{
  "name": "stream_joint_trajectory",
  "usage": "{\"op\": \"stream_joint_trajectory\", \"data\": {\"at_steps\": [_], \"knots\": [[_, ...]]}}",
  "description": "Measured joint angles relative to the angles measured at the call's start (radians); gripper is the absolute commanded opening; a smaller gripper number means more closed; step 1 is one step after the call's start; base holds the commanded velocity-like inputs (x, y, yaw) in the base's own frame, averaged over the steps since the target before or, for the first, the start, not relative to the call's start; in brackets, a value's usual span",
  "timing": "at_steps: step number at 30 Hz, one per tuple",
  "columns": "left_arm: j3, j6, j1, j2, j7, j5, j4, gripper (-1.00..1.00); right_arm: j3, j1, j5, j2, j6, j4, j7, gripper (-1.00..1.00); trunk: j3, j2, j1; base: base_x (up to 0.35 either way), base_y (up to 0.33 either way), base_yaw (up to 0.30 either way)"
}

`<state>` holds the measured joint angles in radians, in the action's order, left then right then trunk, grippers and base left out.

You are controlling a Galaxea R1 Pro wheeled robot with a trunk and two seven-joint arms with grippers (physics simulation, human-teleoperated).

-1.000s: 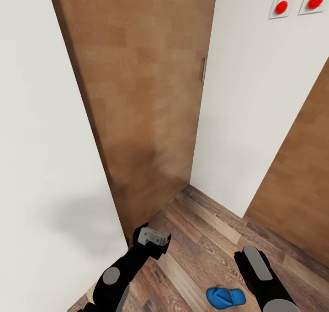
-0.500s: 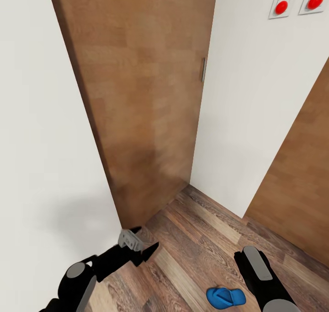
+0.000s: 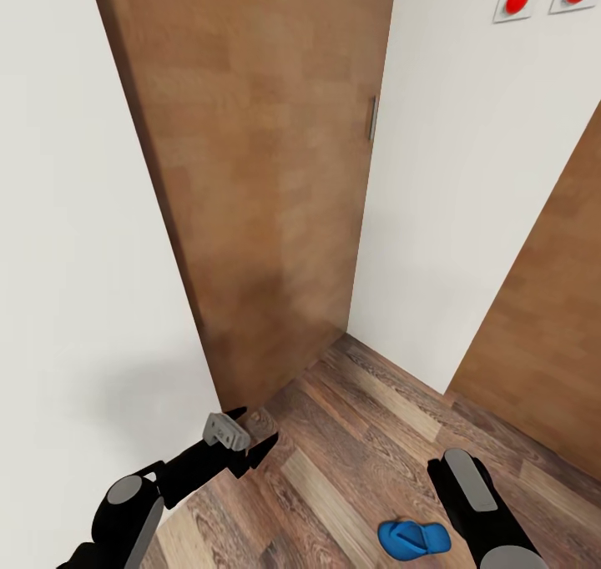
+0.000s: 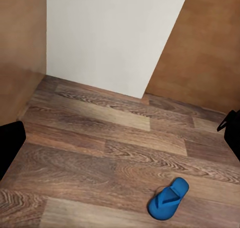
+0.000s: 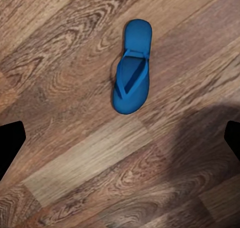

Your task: In the bedroom, move the book from the bed onto either nightstand, and place the two sandals side by side next to the bed.

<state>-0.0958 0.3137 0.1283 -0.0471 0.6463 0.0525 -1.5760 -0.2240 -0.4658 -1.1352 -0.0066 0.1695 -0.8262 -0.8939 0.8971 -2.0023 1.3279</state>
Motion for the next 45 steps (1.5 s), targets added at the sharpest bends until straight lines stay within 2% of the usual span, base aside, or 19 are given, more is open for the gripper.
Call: {"op": "stream_joint_trajectory", "data": {"at_steps": [8, 21, 45], "knots": [[0.000, 0.000, 0.000, 0.001, 0.000, -0.001, 0.001, 1.00, -0.001, 0.000, 0.000, -0.001, 0.000, 0.000, 0.000, 1.00, 0.025, -0.056, 0.031, 0.000, 0.000, 0.000], [0.000, -0.001, 0.000, 0.002, 0.000, -0.001, 0.002, 1.00, 0.000, 0.000, 0.000, -0.001, 0.000, 0.001, 0.000, 1.00, 0.025, -0.056, 0.031, 0.000, 0.000, 0.000], [0.000, -0.001, 0.000, 0.002, -0.001, -0.001, 0.003, 1.00, 0.000, 0.000, 0.000, 0.000, 0.000, 0.001, 0.000, 1.00, 0.100, -0.224, 0.123, 0.000, 0.000, 0.000]]}}
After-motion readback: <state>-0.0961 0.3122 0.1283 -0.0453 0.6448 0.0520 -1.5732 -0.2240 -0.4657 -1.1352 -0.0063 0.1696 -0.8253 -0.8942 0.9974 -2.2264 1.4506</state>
